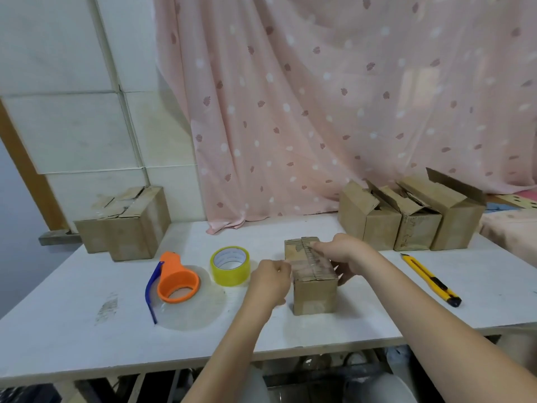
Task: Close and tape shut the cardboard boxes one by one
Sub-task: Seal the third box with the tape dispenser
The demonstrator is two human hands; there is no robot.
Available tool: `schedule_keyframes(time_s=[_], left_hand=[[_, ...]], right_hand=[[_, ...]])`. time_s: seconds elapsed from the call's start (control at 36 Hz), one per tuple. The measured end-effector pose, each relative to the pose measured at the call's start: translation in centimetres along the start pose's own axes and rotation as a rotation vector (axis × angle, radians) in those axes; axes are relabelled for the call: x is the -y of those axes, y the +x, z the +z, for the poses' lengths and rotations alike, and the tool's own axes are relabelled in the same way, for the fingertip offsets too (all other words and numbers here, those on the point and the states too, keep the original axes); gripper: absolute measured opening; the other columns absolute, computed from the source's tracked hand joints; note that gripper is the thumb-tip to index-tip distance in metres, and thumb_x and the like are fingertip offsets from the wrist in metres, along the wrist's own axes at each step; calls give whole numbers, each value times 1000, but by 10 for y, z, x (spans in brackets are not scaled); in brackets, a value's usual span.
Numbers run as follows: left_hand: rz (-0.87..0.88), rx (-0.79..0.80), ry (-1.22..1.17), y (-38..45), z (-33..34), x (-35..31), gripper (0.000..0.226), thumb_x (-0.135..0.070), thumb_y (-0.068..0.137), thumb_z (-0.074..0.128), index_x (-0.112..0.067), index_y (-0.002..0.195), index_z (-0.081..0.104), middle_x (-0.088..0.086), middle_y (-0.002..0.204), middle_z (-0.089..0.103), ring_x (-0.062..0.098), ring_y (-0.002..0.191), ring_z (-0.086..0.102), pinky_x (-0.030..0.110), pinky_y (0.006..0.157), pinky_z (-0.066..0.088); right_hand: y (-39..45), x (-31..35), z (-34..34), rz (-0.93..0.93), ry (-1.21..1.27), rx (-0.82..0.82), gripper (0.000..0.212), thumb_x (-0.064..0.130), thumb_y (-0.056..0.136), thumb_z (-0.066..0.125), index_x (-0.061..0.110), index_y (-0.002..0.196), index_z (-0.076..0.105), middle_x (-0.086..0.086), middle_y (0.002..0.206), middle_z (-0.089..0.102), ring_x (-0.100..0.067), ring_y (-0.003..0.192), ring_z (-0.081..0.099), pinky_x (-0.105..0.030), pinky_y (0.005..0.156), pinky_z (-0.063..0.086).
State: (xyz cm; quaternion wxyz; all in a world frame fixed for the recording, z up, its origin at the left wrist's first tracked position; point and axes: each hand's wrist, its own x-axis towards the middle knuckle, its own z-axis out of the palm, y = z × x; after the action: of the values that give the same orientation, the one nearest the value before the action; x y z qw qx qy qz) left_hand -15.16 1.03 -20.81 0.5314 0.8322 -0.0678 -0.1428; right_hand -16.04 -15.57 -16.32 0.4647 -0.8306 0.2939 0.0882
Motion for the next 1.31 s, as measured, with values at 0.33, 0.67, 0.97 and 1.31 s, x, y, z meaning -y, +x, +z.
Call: schedule_keyframes(time_s=[0.33, 0.67, 0.97, 1.31], left_hand=[[-5, 75, 26, -4, -12, -19, 31, -33, 87, 56, -16, 110, 65, 11, 105, 71, 30, 79, 69, 46, 74, 62], [87, -14, -73, 25, -117, -48, 10, -18, 97, 58, -17, 101, 67, 4, 89, 69, 23, 60, 68, 36, 60, 62], [-14, -118, -57, 82, -221, -28, 30, -25, 95, 64, -10, 121, 64, 14, 114, 68, 37, 80, 73, 47, 77, 62], [-53, -215, -22, 119, -242, 29, 13, -19, 100, 56, -21, 106, 67, 3, 88, 71, 14, 54, 62, 21, 43, 46]], right_hand=[[-1, 27, 3, 34, 112, 66, 31, 29, 100, 61, 1, 91, 54, -20, 99, 67, -34, 76, 67, -51, 73, 59], [17, 136, 34, -104, 109, 151, 32, 39, 101, 56, 9, 89, 58, -14, 96, 61, -30, 80, 63, -44, 70, 57], [60, 227, 105, -112, 102, 290, 35, 38, 101, 57, 4, 92, 56, -17, 93, 62, -30, 74, 64, -46, 61, 59], [123, 240, 197, -48, -22, 346, 43, 47, 103, 46, 8, 93, 60, -15, 96, 64, -30, 85, 65, -47, 86, 58]])
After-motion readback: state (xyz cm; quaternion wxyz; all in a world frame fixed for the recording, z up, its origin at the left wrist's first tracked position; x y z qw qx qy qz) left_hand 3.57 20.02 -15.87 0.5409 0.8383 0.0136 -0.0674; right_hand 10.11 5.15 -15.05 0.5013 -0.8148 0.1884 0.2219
